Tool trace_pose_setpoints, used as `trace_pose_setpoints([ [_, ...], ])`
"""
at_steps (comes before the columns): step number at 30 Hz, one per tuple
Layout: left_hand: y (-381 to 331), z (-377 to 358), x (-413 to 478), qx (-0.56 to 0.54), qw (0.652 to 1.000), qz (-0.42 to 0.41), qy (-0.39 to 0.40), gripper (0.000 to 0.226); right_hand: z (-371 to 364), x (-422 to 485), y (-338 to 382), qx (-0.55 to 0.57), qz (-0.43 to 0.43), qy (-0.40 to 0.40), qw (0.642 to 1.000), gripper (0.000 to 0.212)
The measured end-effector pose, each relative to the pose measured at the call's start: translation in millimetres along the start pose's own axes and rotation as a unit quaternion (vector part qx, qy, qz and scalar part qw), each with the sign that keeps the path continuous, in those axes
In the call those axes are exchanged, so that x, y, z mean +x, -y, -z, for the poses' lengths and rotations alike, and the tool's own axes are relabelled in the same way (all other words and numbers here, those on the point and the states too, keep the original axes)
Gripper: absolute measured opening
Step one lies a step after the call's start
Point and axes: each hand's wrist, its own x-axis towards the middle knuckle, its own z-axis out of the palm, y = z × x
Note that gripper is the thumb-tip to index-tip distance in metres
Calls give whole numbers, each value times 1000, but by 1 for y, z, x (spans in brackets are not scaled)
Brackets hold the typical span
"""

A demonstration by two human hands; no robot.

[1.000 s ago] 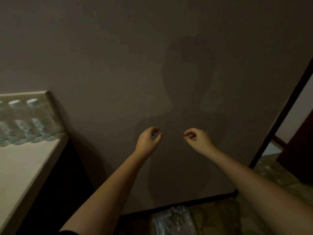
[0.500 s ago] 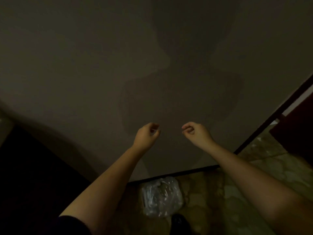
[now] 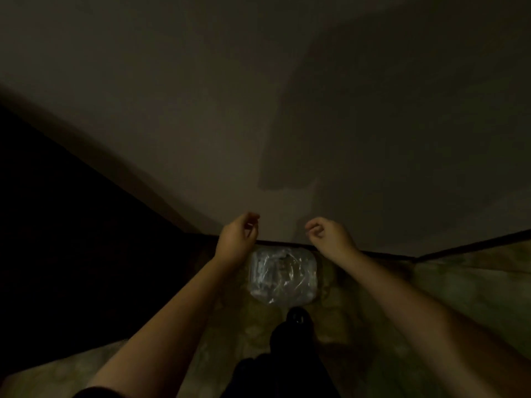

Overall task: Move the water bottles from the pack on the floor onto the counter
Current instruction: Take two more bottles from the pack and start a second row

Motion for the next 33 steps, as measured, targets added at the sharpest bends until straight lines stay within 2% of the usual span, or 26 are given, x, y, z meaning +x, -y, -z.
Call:
trace_pose_setpoints([
  [5, 91, -67, -1, 8, 1000, 20, 10, 30, -93, 38, -83, -7, -42, 5, 999, 12],
  [13, 267, -235, 14, -28, 996, 68, 50, 30, -277, 128, -242, -26, -116, 30, 992, 10],
  [15, 311, -277, 22, -13, 996, 66, 51, 31, -312, 157, -278, -28, -119, 14, 992, 15],
  [19, 383, -349, 44, 9, 996, 70, 45, 33, -364, 215, -336, -67, -110, 2, 992, 13],
  [22, 416, -392, 70, -6, 996, 84, 23, 32, -398, 250, -370, -98, -90, 13, 991, 19],
  [26, 441, -436, 106, -35, 992, 116, -29, 31, -436, 288, -402, -170, -99, 98, 976, 17],
  [28, 450, -447, 122, -29, 991, 125, -39, 32, -454, 298, -413, -156, -107, 109, 976, 17],
  [33, 481, -433, 156, 48, 998, 26, -10, 41, -500, 309, -425, -55, -89, 112, 988, 10],
])
